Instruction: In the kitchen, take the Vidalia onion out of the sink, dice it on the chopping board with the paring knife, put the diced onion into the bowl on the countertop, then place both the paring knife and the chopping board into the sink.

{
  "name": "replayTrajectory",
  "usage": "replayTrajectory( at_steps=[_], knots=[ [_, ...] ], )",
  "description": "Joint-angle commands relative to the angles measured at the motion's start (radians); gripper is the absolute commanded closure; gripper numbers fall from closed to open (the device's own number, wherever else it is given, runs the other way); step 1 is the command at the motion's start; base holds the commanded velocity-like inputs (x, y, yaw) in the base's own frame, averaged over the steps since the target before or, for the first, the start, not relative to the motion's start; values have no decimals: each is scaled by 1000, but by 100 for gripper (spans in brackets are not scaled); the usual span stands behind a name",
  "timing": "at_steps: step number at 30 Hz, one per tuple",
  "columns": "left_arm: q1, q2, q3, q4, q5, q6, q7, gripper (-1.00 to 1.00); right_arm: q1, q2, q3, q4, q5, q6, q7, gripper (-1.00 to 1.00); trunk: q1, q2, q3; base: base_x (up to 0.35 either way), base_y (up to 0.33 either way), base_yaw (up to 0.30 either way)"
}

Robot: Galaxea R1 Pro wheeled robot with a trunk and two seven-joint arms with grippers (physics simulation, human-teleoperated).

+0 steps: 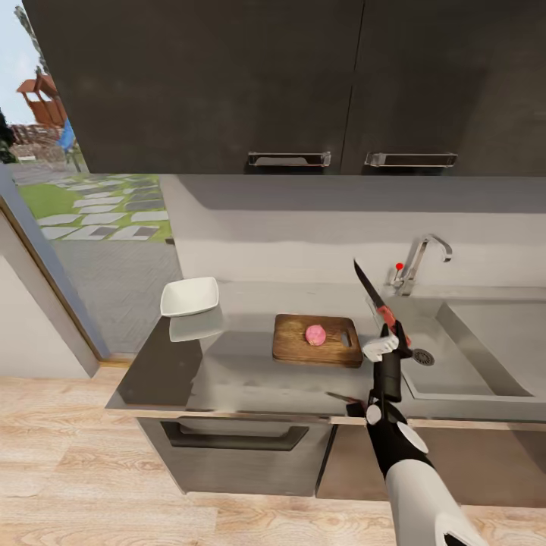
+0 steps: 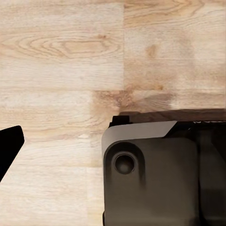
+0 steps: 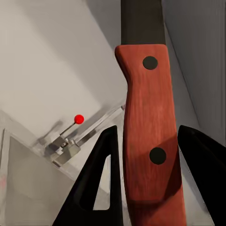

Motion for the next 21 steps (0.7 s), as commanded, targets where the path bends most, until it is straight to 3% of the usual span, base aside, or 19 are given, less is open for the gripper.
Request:
replayTrajectory(
  at_steps=[1, 3, 7, 10, 13, 16, 17, 19, 21],
  knots=[
    [-2, -1, -8, 5, 1, -7, 5, -100, 5, 1, 3, 4, 22, -5, -23, 100, 1, -2, -2, 0, 0, 0],
    [-2, -1, -8, 5, 1, -8, 5, -100, 15, 1, 73, 70, 46, -6, -85, 100, 1, -2, -2, 0, 0, 0],
    [-2, -1, -8, 4, -1, -9, 4, -100, 19, 1, 201, 190, 57, -6, -205, 100, 1, -2, -2, 0, 0, 0],
    [-2, -2, -8, 3, -2, -9, 5, -100, 19, 1, 242, 211, 66, -5, -238, 100, 1, -2, -2, 0, 0, 0],
    [-2, -3, -8, 3, -3, -9, 5, -100, 19, 1, 255, 215, 103, -5, -244, 100, 1, -2, -2, 0, 0, 0],
    [-2, -4, -8, 3, -3, -9, 5, -100, 19, 1, 266, 214, 169, 3, -216, 100, 1, -2, -2, 0, 0, 0],
    [-2, -3, -8, 3, -2, -9, 5, -100, 19, 1, 284, 198, 215, 32, -157, 100, 1, -2, -2, 0, 0, 0],
    [-2, -3, -8, 3, -2, -8, 5, -100, 19, 1, 294, 132, 229, 77, -82, 100, 1, -2, -2, 0, 0, 0],
    [-2, -2, -8, 3, -2, -8, 5, -100, 19, 1, 308, 13, 234, 111, 43, 100, 1, -2, -2, 0, 0, 0]
  ],
)
